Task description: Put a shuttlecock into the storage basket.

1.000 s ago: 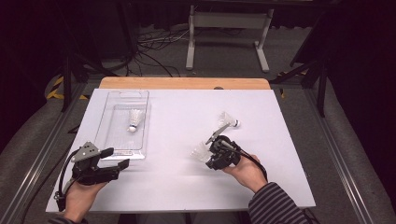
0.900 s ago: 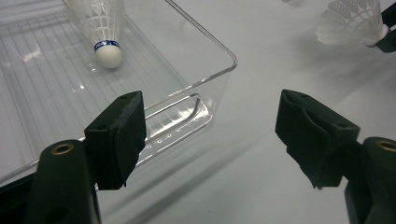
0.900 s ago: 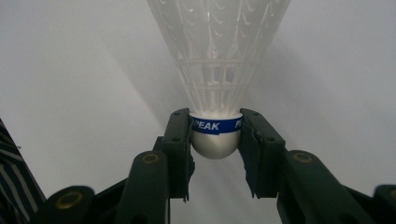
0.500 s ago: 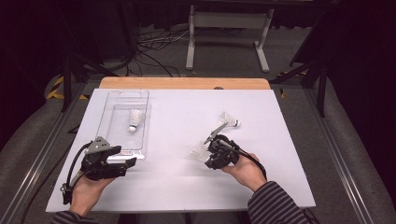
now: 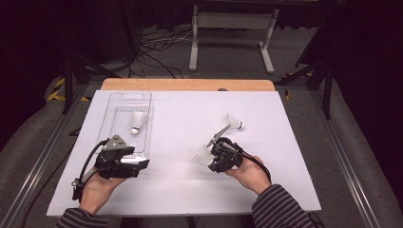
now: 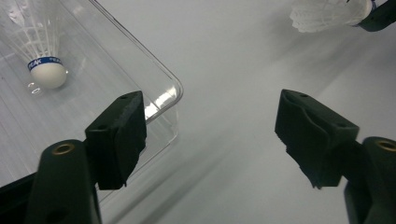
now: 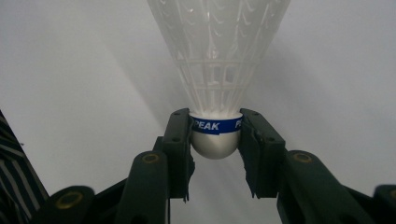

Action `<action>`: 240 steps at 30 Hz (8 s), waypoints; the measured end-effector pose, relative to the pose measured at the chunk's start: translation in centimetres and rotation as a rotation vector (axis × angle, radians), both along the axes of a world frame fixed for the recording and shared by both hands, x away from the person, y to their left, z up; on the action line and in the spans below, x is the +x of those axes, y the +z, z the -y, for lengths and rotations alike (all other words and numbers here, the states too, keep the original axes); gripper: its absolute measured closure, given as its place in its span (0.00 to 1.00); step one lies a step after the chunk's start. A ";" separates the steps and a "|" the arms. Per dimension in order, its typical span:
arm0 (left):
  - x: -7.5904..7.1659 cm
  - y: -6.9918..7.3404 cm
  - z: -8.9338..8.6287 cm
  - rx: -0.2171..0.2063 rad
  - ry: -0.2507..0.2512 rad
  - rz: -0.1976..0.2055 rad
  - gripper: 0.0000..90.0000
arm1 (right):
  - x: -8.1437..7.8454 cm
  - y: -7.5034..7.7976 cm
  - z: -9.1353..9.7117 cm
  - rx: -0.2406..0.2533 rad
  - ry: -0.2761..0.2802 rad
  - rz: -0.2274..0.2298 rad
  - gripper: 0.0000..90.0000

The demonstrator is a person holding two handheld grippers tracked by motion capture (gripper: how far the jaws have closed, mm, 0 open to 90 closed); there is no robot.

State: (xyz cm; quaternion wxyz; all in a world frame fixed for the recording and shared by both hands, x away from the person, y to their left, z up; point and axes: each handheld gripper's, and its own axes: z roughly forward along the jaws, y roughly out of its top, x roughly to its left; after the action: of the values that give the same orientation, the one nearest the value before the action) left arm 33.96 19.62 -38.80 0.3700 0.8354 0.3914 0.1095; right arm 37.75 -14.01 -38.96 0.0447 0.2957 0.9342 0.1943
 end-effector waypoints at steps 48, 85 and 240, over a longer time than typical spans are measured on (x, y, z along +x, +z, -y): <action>1.3 -0.5 6.4 0.045 -0.168 -0.073 0.44 | -0.1 0.2 -2.2 -0.023 0.058 0.000 0.73; 1.7 -0.4 8.0 0.044 -0.253 -0.096 0.71 | -0.2 0.3 -3.7 -0.021 0.100 -0.002 0.73; 0.5 2.3 3.8 0.030 -0.211 -0.013 1.00 | -4.8 -2.5 12.9 0.308 -0.327 0.344 0.21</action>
State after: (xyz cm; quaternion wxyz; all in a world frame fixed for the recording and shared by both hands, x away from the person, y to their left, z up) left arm 34.48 15.87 -36.55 0.3641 0.8782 0.3021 0.0703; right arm 32.96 -26.87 -41.47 0.1879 0.4083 0.8124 0.3716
